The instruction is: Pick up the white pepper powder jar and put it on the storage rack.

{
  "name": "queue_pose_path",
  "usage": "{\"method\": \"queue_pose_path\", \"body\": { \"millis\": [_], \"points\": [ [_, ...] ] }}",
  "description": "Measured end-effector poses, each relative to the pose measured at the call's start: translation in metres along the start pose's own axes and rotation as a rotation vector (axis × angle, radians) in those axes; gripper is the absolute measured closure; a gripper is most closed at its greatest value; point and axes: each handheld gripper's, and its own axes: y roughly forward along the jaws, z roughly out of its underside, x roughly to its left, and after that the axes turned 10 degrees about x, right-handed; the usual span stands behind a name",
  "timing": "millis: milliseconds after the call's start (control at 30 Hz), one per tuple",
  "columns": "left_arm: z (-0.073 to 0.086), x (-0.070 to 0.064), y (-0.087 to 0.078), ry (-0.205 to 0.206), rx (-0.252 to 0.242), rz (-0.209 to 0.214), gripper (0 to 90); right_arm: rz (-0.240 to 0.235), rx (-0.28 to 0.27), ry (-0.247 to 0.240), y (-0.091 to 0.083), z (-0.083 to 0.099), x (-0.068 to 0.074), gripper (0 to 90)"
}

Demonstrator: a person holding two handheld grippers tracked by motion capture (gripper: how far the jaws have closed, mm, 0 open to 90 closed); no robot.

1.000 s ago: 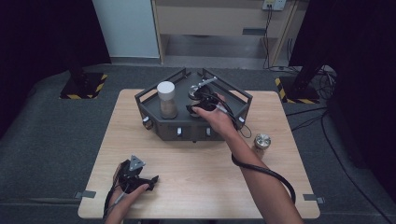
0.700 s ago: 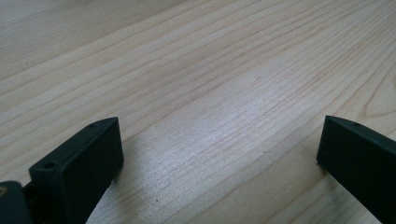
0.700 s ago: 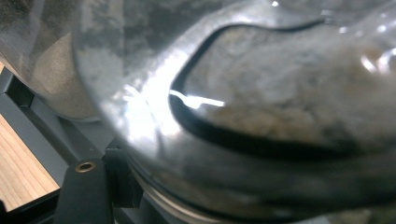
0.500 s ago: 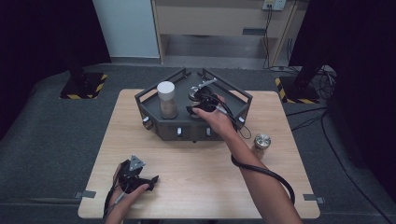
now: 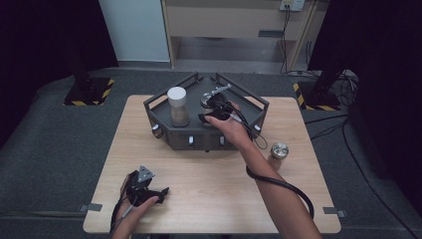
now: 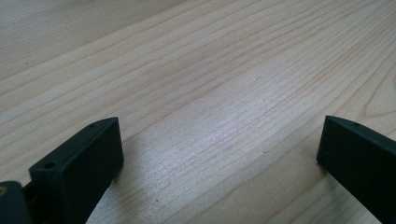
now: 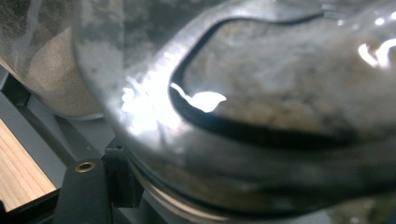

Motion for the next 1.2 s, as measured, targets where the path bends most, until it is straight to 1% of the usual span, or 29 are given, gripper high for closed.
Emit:
{"method": "queue_pose_path", "body": {
  "millis": [267,333,367,400,500,600,733,833,867,1000,1067,1133,1200],
  "points": [
    [0.000,0.000,0.000,0.000,0.000,0.000,0.0,-0.005,-0.003,0.003,0.001,0.001,-0.001,29.4],
    [0.000,0.000,0.000,0.000,0.000,0.000,0.0,-0.006,-0.001,0.012,0.001,0.001,-0.001,23.2],
    [0.000,0.000,0.000,0.000,0.000,0.000,0.0,-0.006,-0.001,0.012,0.001,0.001,-0.001,23.2],
    [0.000,0.000,0.000,0.001,0.000,0.000,0.0,0.005,0.003,0.007,0.000,0.001,0.001,17.7],
    [0.000,0.000,0.000,0.001,0.001,0.000,0.0,0.000,-0.004,0.013,-0.002,0.002,0.001,15.0],
    [0.000,0.000,0.000,0.001,0.001,0.000,0.0,-0.007,-0.022,0.010,-0.008,0.007,0.002,10.5],
    [0.000,0.000,0.000,0.001,0.001,0.000,0.0,-0.011,-0.034,0.003,-0.014,0.012,0.002,8.7],
    [0.000,0.000,0.000,0.002,0.001,0.000,0.0,-0.020,-0.051,-0.003,-0.023,0.018,0.001,6.8],
    [0.000,0.000,0.000,0.001,0.001,-0.001,0.0,-0.020,-0.051,-0.003,-0.023,0.018,0.001,6.8],
    [0.000,0.000,0.000,0.002,0.001,0.000,0.0,-0.019,-0.062,-0.009,-0.034,0.024,0.001,5.7],
    [0.000,0.000,0.000,0.002,0.001,-0.001,0.0,-0.020,-0.065,-0.010,-0.036,0.026,0.000,5.7],
    [0.000,0.000,0.000,0.001,0.001,0.000,0.0,-0.007,-0.075,-0.018,-0.044,0.031,0.001,5.8],
    [0.000,0.000,0.000,0.002,0.001,-0.001,0.0,-0.011,-0.077,-0.018,-0.046,0.033,0.001,5.8]
  ]
}}
